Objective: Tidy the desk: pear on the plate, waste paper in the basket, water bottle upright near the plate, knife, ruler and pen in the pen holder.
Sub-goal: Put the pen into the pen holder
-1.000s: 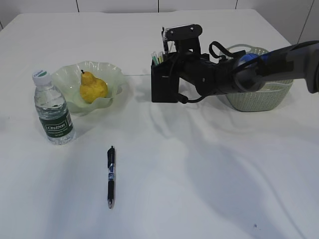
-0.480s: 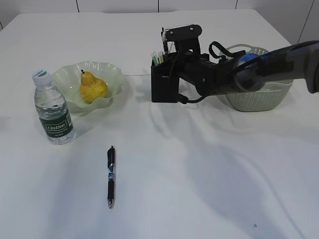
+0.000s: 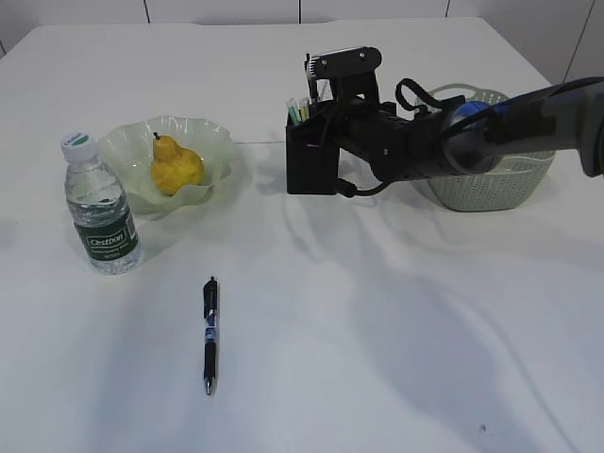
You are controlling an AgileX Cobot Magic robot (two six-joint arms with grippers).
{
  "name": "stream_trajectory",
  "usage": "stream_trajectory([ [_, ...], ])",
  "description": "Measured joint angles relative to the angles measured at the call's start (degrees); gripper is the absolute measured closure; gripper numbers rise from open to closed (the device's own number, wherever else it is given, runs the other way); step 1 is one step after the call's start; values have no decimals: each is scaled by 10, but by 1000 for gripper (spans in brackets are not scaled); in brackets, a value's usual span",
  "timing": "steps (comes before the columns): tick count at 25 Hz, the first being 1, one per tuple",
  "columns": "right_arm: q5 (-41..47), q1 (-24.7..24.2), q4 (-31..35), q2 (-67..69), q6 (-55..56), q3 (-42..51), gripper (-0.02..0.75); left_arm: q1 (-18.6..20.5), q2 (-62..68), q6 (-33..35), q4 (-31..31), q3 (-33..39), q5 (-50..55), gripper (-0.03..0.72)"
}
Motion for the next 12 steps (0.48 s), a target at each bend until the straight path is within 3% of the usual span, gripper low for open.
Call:
stream_trajectory([
  [5, 19, -2, 4, 0, 0, 0, 590, 0, 0, 0, 0, 0, 0, 221],
  [12, 41, -5, 19, 0, 0, -6, 440, 0, 0, 0, 0, 0, -1, 221],
])
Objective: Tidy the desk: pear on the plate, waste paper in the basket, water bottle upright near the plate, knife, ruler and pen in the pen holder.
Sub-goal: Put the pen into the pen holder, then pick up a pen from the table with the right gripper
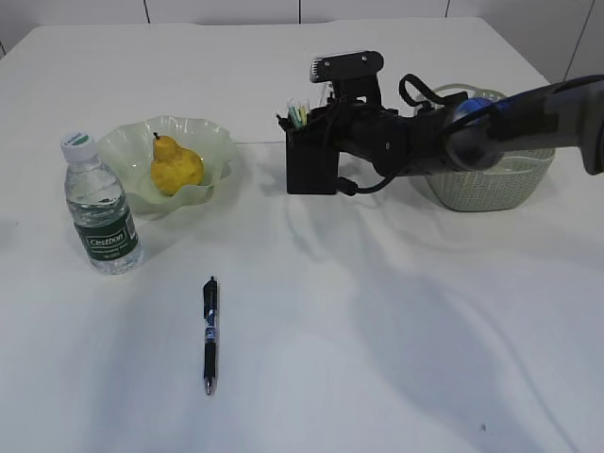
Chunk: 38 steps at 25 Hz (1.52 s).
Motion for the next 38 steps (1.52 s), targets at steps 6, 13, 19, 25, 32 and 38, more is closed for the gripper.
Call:
stream_trajectory([
  [6, 52, 0, 6, 0, 0, -24, 417, 0, 0, 0, 0, 0, 0, 221],
  [13, 152, -1, 6, -28, 0, -42, 416, 0, 0, 0, 0, 0, 0, 221],
  [19, 263, -1, 6, -79, 0, -42, 416, 0, 0, 0, 0, 0, 0, 221],
  [25, 407, -1, 9, -147, 0, -42, 417, 0, 0, 0, -2, 0, 7, 221],
  [32, 590, -1, 77, -206, -4, -43, 417, 0, 0, 0, -2, 0, 23, 222],
  [38, 756, 37, 86, -209, -20, -72, 417, 0, 0, 0, -3, 0, 44, 222],
])
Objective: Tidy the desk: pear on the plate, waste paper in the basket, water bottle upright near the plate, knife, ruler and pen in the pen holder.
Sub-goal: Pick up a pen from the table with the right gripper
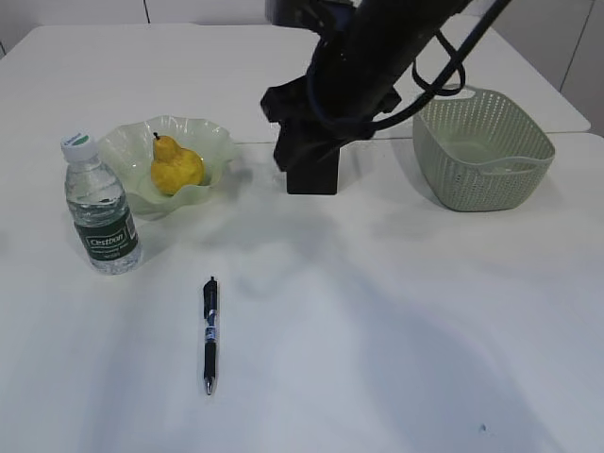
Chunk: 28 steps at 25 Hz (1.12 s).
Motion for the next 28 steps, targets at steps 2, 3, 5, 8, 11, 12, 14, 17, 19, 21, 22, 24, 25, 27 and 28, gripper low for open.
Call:
stream_trajectory([
  [2, 34, 23, 0, 0, 9, -10, 417, 0, 0, 0, 0, 0, 8, 222],
  [3, 48, 33, 0, 0, 21, -14, 417, 0, 0, 0, 0, 0, 14, 222],
  [5, 68, 57, 0, -1, 49, -17, 417, 0, 0, 0, 1, 0, 27, 222],
  [8, 82, 85, -15, -1, 96, -18, 417, 0, 0, 0, 3, 0, 50, 222],
  [11, 94, 103, -39, 6, 150, -18, 416, 0, 0, 0, 5, 0, 74, 222],
  [12, 96, 108, -50, 10, 168, -18, 416, 0, 0, 0, 5, 0, 84, 222],
  [14, 97, 115, -71, 25, 198, -18, 415, 0, 0, 1, 6, 0, 102, 222],
  [17, 97, 128, -90, 48, 234, -18, 406, 0, 0, 3, 10, 0, 135, 222],
  [19, 97, 138, -86, 63, 244, -18, 404, 0, 0, 6, 15, 0, 141, 222],
  [21, 97, 144, -63, 73, 246, -18, 404, 0, 0, 10, 23, 0, 145, 222],
  [22, 97, 146, -49, 75, 247, -18, 404, 0, 0, 10, 25, 0, 146, 222],
  [24, 97, 147, -31, 75, 248, -18, 404, 0, 0, 11, 26, 0, 146, 222],
  [25, 97, 147, -26, 75, 248, -18, 404, 0, 0, 12, 26, 0, 146, 222],
  [27, 97, 147, -24, 75, 256, -18, 404, 0, 0, 12, 26, 0, 146, 222],
  [28, 97, 147, -25, 75, 266, -18, 404, 0, 0, 12, 26, 0, 146, 222],
])
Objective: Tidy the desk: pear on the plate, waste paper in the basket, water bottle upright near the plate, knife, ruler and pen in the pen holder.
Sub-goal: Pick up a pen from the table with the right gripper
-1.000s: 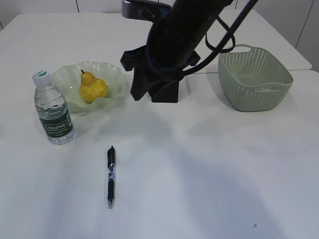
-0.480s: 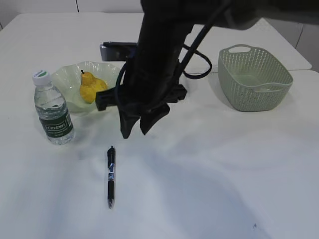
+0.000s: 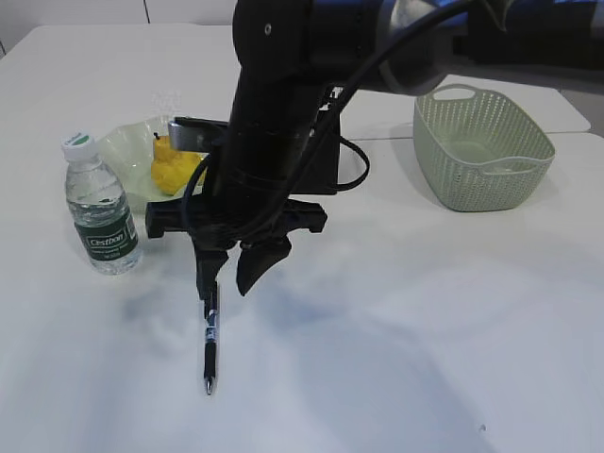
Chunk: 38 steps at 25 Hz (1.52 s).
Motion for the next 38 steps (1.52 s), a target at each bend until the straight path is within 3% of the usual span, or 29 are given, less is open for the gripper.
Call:
stream_trajectory([
  [9, -3, 1, -103, 0, 115, -21, 404, 0, 0, 0, 1, 0, 1, 222],
  [22, 0, 27, -105, 131, 143, -214, 405, 0, 0, 1, 1, 0, 1, 222],
  [38, 0, 27, -113, 211, 147, -221, 405, 0, 0, 14, 1, 0, 1, 222],
])
